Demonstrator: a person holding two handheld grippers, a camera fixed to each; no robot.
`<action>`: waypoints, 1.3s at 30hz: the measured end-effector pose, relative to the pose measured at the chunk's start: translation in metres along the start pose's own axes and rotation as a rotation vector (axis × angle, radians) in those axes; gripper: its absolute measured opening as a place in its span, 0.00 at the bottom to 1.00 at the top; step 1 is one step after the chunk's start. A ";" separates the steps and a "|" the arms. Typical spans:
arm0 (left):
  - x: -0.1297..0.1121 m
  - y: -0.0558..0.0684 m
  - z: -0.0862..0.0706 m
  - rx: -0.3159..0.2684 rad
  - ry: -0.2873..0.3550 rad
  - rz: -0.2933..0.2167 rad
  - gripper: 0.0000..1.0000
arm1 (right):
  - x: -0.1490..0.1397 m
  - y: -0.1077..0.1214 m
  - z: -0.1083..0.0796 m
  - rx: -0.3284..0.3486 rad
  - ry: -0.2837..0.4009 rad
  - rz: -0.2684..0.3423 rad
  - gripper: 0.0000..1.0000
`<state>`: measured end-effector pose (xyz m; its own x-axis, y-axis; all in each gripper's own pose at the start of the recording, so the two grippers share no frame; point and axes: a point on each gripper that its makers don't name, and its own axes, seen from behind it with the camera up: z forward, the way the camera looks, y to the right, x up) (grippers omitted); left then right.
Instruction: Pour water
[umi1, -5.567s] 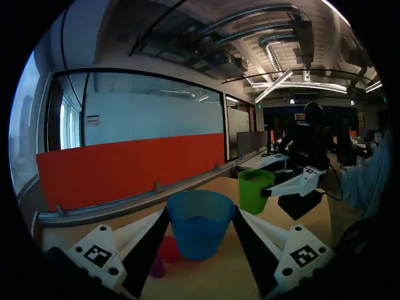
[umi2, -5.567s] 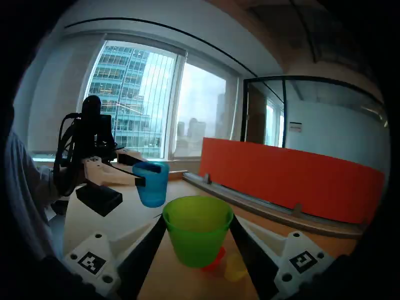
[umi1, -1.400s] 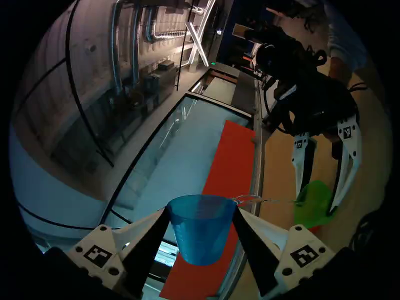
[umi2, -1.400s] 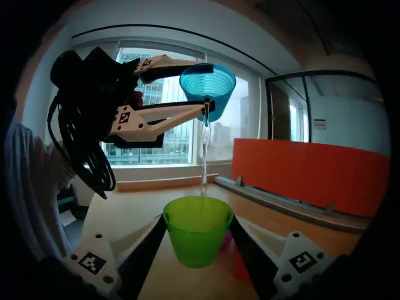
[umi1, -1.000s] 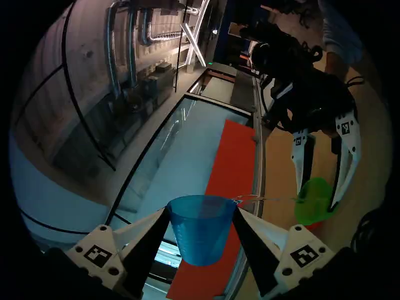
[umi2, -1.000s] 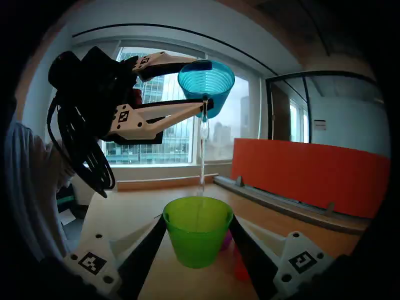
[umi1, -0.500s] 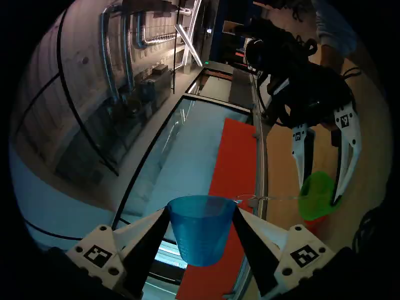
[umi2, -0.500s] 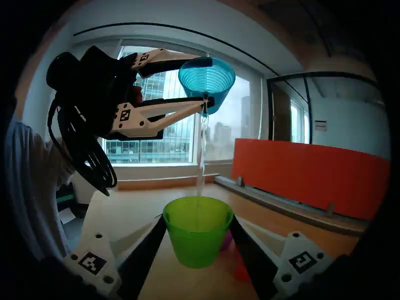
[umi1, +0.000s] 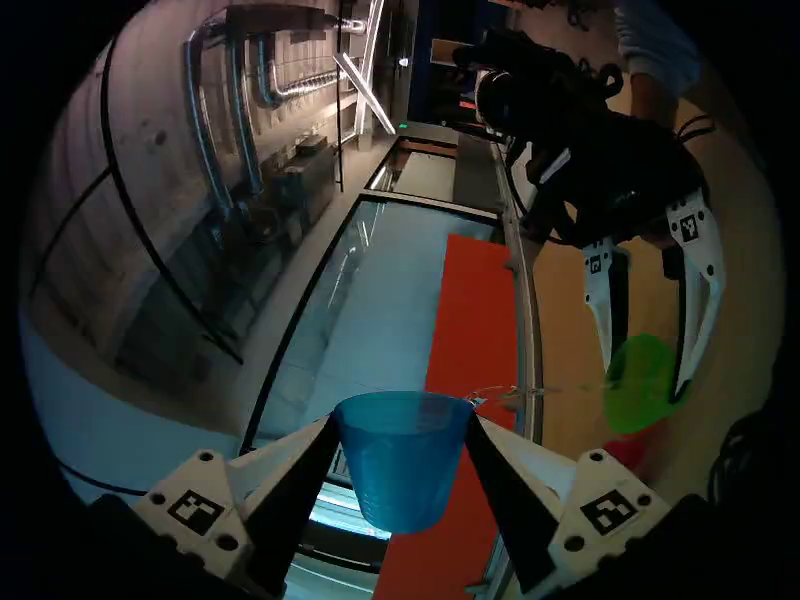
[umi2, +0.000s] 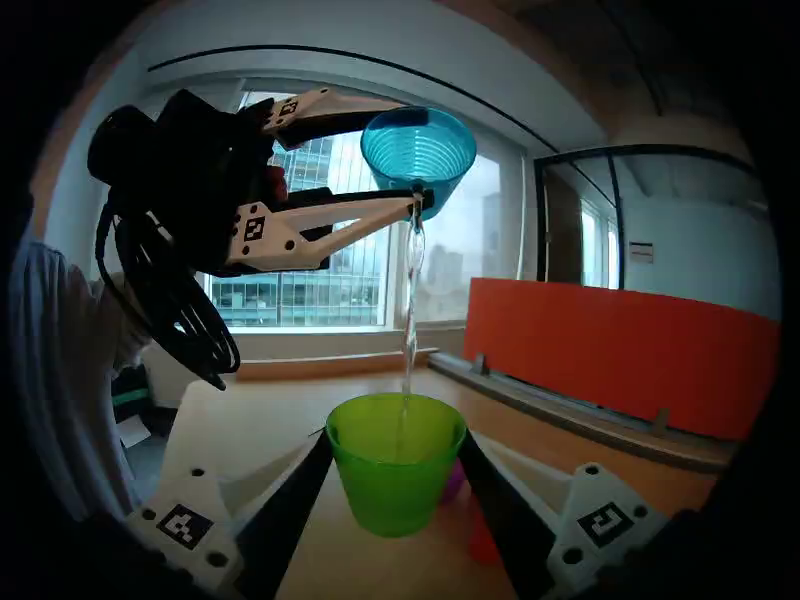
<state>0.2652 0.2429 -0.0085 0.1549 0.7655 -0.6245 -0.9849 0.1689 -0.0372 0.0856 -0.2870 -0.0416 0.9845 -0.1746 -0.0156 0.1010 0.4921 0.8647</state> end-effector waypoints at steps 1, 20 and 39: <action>0.001 0.000 0.000 0.001 0.001 0.003 0.88 | 0.000 0.000 0.000 0.000 0.001 -0.001 0.91; 0.006 -0.003 0.002 0.003 0.006 0.093 0.88 | 0.005 0.000 0.000 -0.004 0.011 -0.001 0.91; 0.017 -0.008 -0.003 0.020 0.010 0.202 0.88 | 0.009 0.000 -0.001 -0.009 0.018 -0.002 0.91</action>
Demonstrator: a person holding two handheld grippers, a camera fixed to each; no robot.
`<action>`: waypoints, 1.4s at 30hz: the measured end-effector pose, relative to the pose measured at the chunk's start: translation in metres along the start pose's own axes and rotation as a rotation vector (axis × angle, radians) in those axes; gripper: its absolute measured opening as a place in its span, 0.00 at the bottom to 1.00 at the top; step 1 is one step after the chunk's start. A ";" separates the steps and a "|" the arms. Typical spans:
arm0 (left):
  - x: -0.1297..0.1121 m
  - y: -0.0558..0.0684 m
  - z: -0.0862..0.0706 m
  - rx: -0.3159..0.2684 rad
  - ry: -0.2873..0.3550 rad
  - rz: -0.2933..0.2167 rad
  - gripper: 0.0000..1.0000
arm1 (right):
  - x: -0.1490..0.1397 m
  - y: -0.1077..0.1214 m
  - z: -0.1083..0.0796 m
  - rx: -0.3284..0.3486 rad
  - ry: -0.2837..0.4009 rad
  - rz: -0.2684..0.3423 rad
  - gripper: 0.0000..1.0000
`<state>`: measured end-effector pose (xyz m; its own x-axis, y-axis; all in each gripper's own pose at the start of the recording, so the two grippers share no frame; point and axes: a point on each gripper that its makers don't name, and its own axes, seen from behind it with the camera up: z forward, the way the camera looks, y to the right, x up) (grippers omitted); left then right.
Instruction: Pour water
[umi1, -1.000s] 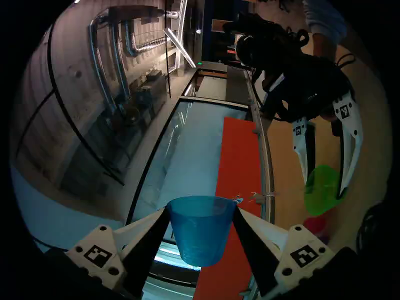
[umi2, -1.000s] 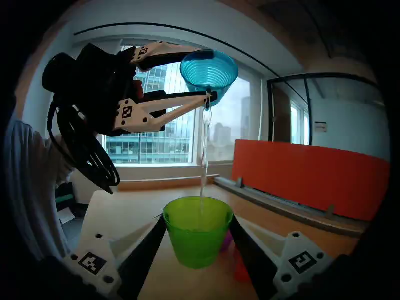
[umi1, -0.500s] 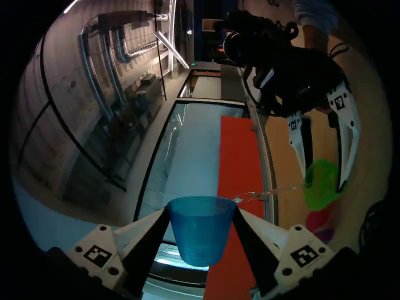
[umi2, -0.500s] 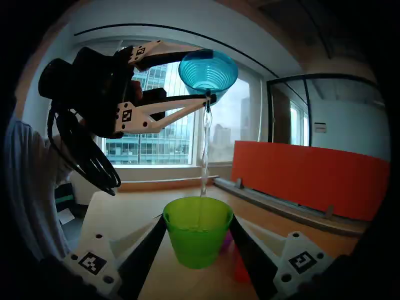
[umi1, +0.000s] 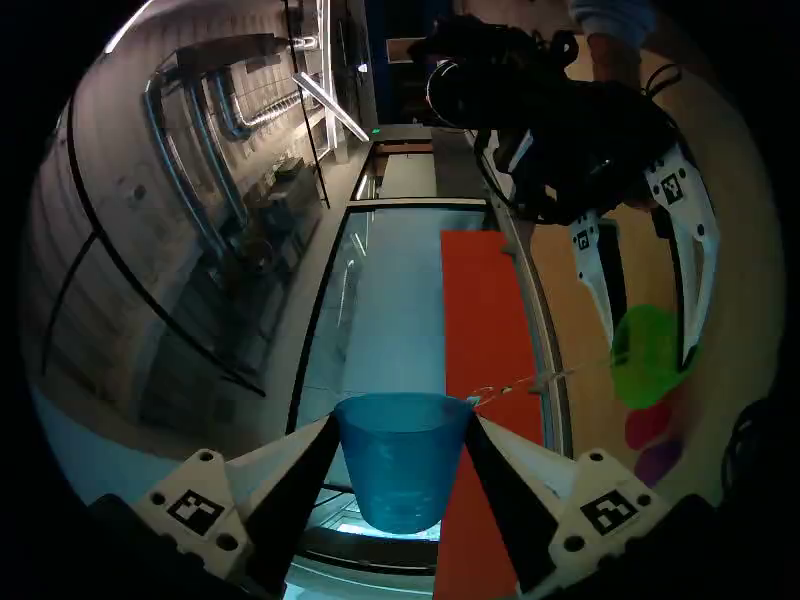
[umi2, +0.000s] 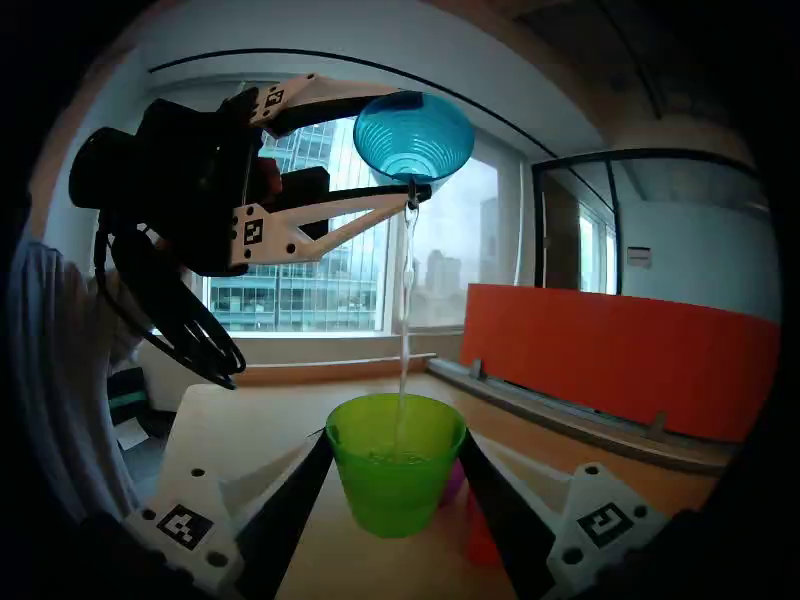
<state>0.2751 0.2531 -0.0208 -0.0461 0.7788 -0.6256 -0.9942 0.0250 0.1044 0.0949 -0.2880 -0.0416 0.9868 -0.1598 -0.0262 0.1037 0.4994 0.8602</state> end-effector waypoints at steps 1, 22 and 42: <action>0.001 0.000 -0.001 0.000 0.000 0.007 0.88 | 0.000 0.000 0.000 0.000 0.001 0.000 0.91; 0.015 -0.004 -0.004 0.013 0.012 0.106 0.88 | 0.003 -0.001 -0.003 -0.004 0.011 0.003 0.91; -0.010 0.008 0.008 -0.006 -0.005 -0.380 0.88 | 0.007 0.004 -0.004 -0.016 0.029 0.015 0.91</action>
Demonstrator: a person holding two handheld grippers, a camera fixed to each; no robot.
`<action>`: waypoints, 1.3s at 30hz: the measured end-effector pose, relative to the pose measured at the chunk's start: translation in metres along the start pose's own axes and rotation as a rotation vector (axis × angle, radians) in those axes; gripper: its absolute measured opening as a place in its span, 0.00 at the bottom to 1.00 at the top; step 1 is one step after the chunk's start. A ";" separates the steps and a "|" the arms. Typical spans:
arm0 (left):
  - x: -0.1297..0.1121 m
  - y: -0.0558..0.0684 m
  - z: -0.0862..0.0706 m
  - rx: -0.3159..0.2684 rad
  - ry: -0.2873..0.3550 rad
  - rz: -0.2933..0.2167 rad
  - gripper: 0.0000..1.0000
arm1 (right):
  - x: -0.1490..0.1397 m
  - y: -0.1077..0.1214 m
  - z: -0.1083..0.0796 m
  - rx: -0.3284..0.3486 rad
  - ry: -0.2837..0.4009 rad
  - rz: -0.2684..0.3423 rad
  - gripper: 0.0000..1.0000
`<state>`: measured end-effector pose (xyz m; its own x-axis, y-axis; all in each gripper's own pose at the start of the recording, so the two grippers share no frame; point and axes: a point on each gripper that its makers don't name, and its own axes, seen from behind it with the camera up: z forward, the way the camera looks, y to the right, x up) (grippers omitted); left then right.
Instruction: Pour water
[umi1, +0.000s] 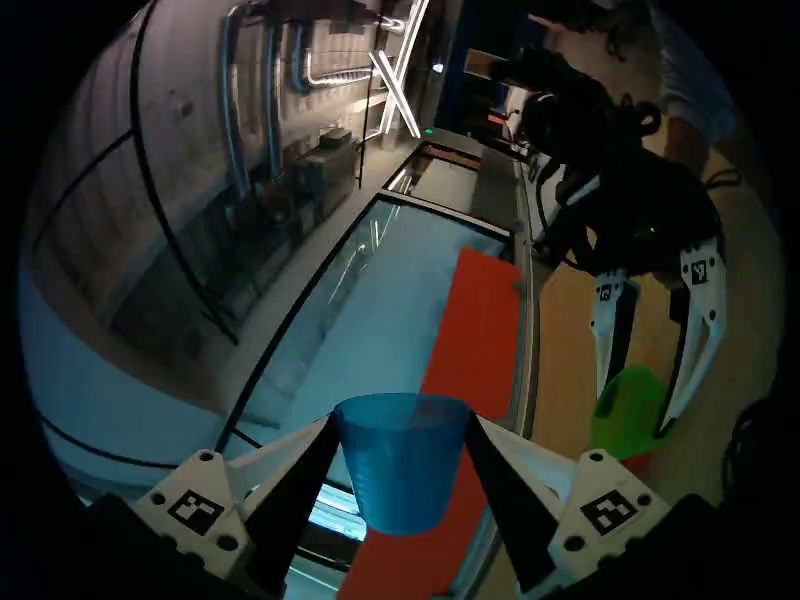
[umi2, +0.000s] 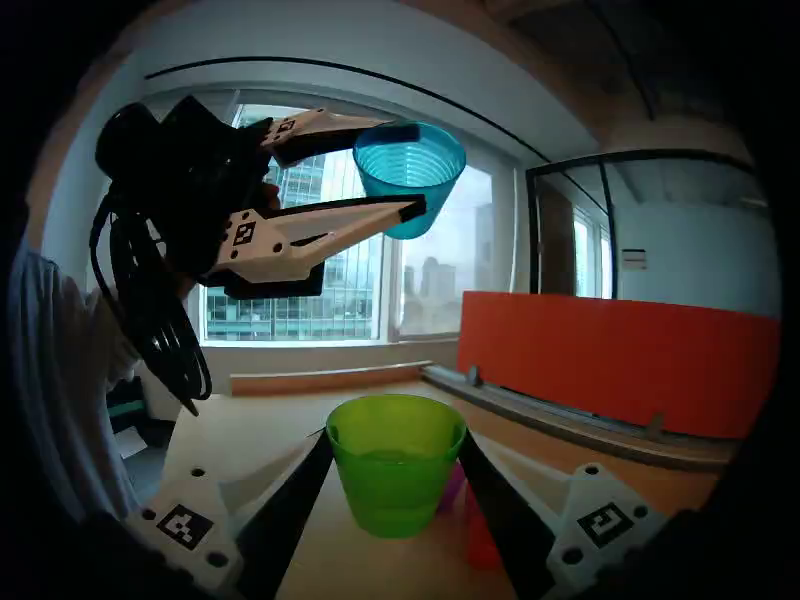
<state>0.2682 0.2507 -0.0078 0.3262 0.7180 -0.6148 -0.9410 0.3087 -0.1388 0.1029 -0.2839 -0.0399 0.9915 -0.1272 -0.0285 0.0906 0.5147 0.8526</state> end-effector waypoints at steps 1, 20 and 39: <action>-0.002 0.000 0.000 0.000 -0.003 -0.032 0.88 | 0.000 0.000 0.000 -0.001 0.001 0.000 0.91; -0.028 -0.003 0.001 0.002 -0.007 -0.632 0.88 | 0.013 0.004 -0.009 -0.016 0.026 -0.003 0.91; -0.057 0.006 -0.003 0.004 0.011 -1.022 0.88 | 0.013 0.005 -0.013 -0.024 0.026 -0.003 0.91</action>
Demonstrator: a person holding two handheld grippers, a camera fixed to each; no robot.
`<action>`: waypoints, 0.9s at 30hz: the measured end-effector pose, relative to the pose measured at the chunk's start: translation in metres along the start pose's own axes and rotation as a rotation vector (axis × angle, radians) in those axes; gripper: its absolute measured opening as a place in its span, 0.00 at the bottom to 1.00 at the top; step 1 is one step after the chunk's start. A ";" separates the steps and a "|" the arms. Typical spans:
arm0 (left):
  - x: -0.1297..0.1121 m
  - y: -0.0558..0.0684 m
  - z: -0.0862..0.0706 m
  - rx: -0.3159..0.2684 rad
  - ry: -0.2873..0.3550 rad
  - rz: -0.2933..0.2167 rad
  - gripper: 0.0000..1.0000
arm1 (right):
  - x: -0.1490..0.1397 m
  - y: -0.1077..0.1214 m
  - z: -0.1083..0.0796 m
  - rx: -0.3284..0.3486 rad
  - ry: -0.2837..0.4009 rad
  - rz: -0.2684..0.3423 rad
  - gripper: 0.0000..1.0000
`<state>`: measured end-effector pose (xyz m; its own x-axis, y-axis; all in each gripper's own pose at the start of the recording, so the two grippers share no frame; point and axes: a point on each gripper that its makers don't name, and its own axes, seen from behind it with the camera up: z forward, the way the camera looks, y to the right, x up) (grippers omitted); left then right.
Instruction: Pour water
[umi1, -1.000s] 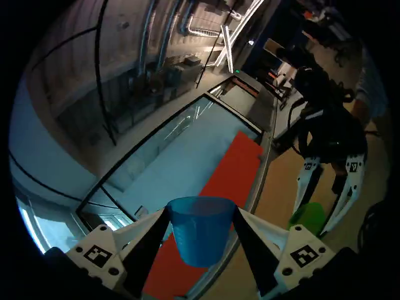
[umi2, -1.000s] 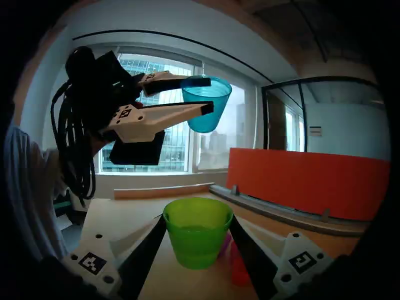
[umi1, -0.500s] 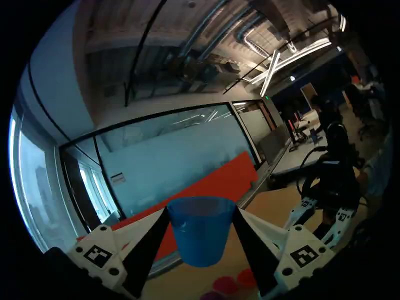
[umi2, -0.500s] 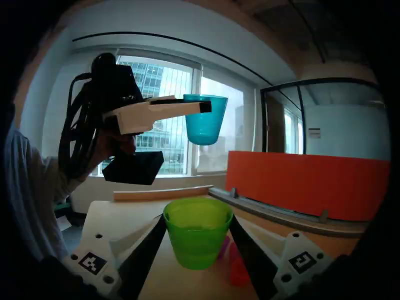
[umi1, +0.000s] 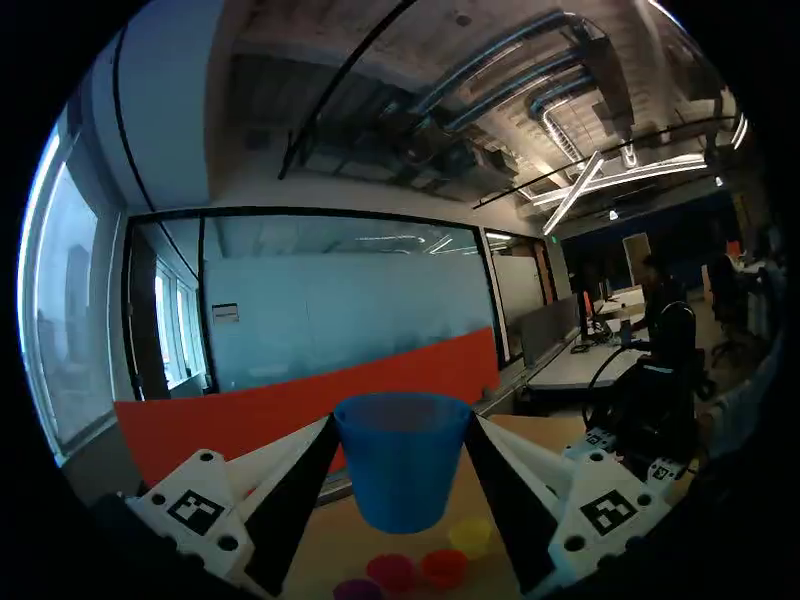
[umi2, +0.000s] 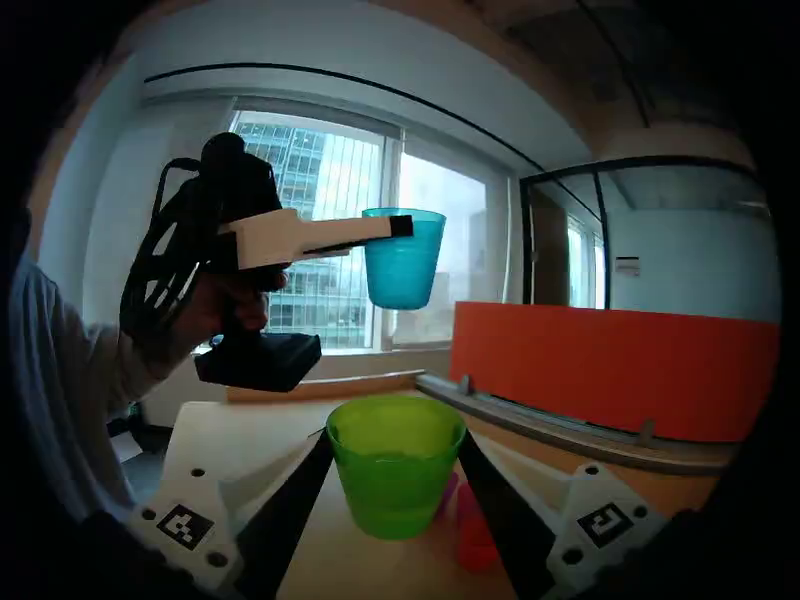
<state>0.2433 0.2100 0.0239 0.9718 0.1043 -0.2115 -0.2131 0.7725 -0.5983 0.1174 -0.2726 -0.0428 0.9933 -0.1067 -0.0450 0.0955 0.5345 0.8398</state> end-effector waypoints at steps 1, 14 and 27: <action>-0.001 0.000 0.000 -0.003 0.002 -0.008 0.88 | 0.000 0.000 0.000 0.000 -0.001 0.001 0.91; -0.022 -0.004 -0.010 0.002 -0.024 -0.033 0.88 | -0.006 0.006 -0.004 -0.013 -0.018 0.009 0.91; -0.087 -0.002 -0.029 0.013 -0.115 -0.057 0.88 | -0.020 0.024 -0.025 -0.064 -0.069 0.005 0.91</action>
<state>0.1561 0.1812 0.0206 0.9876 0.1307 -0.0868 -0.1566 0.7871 -0.5966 0.1020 -0.2362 -0.0351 0.9870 -0.1607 -0.0020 0.0972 0.5871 0.8037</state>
